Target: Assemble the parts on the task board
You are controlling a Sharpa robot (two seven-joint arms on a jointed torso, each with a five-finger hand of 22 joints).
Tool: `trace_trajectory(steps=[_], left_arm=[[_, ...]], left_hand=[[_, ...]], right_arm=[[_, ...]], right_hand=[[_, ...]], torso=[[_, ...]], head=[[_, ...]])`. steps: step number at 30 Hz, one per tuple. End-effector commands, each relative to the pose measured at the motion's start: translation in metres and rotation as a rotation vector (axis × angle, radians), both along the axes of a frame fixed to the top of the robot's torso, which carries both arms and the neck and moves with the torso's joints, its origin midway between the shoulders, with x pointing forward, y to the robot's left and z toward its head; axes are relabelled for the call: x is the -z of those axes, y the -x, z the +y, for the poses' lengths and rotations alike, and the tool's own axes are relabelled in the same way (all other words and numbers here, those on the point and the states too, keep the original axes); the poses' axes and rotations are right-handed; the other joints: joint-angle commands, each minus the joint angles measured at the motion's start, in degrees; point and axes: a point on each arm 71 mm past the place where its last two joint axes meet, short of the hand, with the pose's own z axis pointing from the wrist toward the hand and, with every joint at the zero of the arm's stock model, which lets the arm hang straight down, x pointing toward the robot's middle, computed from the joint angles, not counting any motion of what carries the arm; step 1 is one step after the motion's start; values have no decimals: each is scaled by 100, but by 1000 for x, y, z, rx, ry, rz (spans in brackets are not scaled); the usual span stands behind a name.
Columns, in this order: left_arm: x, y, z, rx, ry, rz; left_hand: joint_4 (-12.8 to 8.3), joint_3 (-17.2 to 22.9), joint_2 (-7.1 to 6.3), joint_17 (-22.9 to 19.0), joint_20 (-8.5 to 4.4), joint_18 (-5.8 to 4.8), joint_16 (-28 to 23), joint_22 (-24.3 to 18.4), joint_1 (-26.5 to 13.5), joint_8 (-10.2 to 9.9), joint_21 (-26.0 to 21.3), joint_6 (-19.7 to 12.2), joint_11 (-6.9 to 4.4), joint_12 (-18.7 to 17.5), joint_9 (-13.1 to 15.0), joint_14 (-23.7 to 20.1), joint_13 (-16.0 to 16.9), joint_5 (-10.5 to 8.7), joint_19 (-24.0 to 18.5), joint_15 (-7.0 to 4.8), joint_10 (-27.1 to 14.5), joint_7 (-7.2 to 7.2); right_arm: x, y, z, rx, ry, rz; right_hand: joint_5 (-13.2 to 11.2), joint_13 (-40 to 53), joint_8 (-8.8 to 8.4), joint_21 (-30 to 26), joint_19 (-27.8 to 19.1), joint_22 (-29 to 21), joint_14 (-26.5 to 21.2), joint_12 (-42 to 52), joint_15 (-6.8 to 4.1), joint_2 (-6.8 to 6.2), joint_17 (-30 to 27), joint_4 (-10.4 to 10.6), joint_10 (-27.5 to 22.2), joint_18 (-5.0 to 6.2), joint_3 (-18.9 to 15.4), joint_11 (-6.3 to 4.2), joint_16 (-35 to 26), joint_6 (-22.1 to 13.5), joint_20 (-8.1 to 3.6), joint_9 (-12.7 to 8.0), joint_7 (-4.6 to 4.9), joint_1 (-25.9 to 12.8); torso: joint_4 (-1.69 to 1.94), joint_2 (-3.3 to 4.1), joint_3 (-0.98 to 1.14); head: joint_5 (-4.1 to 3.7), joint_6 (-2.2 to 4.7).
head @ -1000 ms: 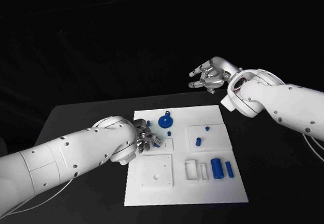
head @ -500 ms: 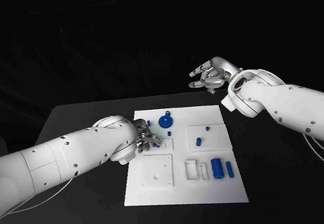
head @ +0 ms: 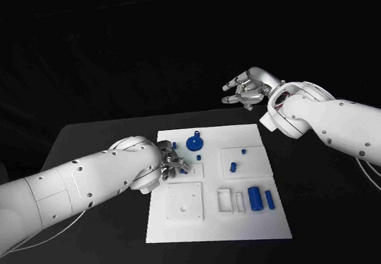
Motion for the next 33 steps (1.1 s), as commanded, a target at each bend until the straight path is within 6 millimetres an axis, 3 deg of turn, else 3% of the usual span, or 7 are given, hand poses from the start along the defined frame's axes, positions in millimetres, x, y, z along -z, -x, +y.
trace_trajectory(steps=[1,18,20,23,26,28,33], left_arm=[[9,3,1,15,-57,35],[11,3,-5,30,-69,16],[12,3,-5,29,-69,15],[12,2,-5,27,-68,12],[12,2,-6,25,-68,11],[12,2,-6,24,-68,10],[13,1,-5,20,-68,9]], left_hand=[[-35,-29,132,2,39,-83,39,91,124,6,-45,869,-46,19,2017,-13,-2,-41,16,-17,227,-542],[24,-174,161,6,123,-14,88,96,161,93,-55,977,-36,104,2096,-5,-69,-225,25,7,227,-571],[44,-209,179,5,132,-5,92,96,173,121,-54,978,-39,119,2099,-7,-83,-363,27,8,228,-574],[126,-386,235,1,150,7,96,91,220,210,-65,992,-42,135,2104,-10,-115,-968,29,9,226,-589],[208,-542,245,-4,156,10,97,89,231,261,-73,983,-43,141,2105,-11,-134,-1232,33,11,227,-595],[266,-635,247,-6,157,9,96,88,234,292,-79,987,-43,145,2106,-11,-141,-1546,32,11,227,-599],[457,-939,114,-13,163,9,92,87,154,342,-91,980,-37,155,2104,-13,-154,-1916,37,13,227,-603]], right_arm=[[0,0,2,-12,10,2],[0,0,3,-15,9,1],[0,0,4,-15,9,1],[0,0,4,-16,8,1],[0,0,4,-17,8,1],[0,0,4,-17,8,2],[0,0,4,-17,8,2]], right_hand=[[47,26,-10,48,261,368,49,51,0,-21,21,-10,21,87,0,-16,14,38,-4,4,14,-61],[47,26,-10,48,261,368,49,51,0,-21,21,-10,21,87,0,-16,14,38,-4,4,14,-61],[47,26,-10,48,261,368,49,51,0,-21,21,-10,21,87,0,-16,14,38,-4,4,14,-61],[57,23,-10,46,260,365,49,42,-1,-20,22,-1,15,89,-9,-16,14,35,-4,4,15,-63],[57,23,-10,46,260,365,49,42,-1,-20,22,-1,15,89,-9,-16,14,35,-4,4,15,-63],[58,24,-10,43,260,364,47,42,-1,-17,19,5,15,90,-13,-15,9,36,-4,4,15,-69],[58,24,-10,43,260,364,47,42,-1,-17,19,6,15,90,-13,-15,9,37,-4,4,15,-70]], torso=[[-1,-2,1],[3,2,3],[7,1,2],[6,-1,3],[2,0,3],[1,2,2],[0,2,-2]], head=[[-9,0],[-28,-12],[-33,-15],[-34,-19],[-34,-15],[-36,-18],[-39,-20]])
